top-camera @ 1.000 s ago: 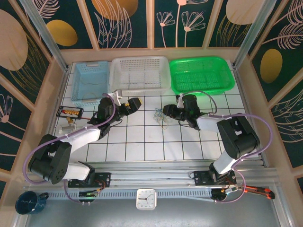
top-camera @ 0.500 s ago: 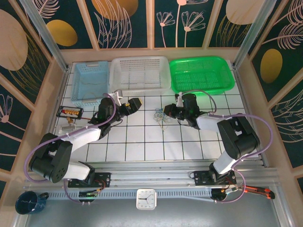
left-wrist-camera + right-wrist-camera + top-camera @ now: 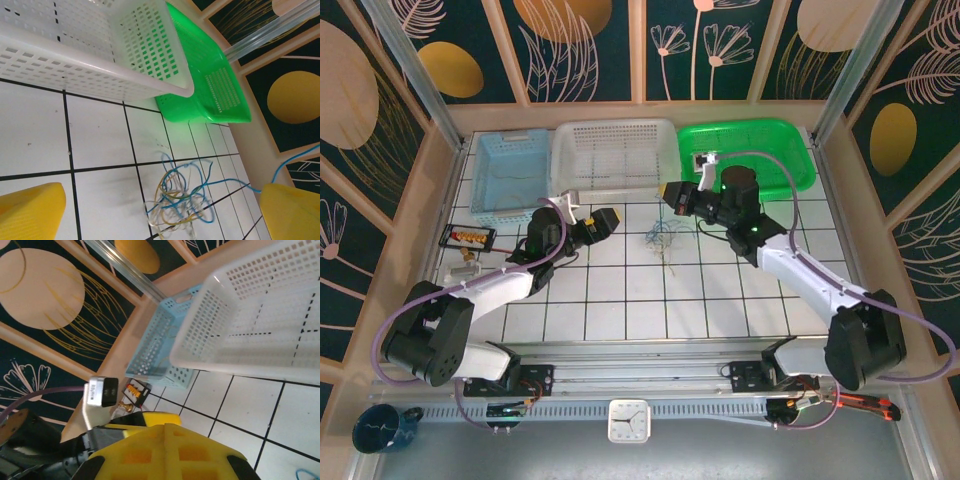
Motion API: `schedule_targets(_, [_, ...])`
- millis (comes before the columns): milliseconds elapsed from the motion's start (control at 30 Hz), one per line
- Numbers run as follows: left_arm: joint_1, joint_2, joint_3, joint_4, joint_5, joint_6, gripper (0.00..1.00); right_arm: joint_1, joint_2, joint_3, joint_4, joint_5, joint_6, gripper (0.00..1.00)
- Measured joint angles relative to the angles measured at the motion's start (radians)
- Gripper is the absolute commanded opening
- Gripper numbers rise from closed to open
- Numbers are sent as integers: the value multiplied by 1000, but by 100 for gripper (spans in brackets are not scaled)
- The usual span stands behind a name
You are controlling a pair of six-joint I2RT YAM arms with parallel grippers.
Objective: Untangle the cables
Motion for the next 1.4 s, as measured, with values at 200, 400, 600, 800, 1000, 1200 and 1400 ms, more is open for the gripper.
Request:
schedule_targets(200, [-1,0,0,8,32,75,99,3,-12,9,-35,6,-4,0])
schedule_targets(400, [-34,0,-2,8,56,178,99,6,-12,11,-61,5,-8,0])
schedule_targets(600, [-101,49,-2,16,53,257,97,15,-12,15,-78,4,-23,0])
schedule_targets(800, [-104,109,-1,43,29,252,91,19,-12,29,-89,3,-29,0])
schedule_targets(1000, [-104,161,43,39,29,284,86,21,-12,29,-105,2,-41,0])
schedule_targets(1200, [-104,218,137,-31,38,391,81,21,-12,39,-116,-6,-62,0])
schedule_targets(1400, [-104,278,213,-129,74,522,80,21,-12,46,-132,-22,-95,0])
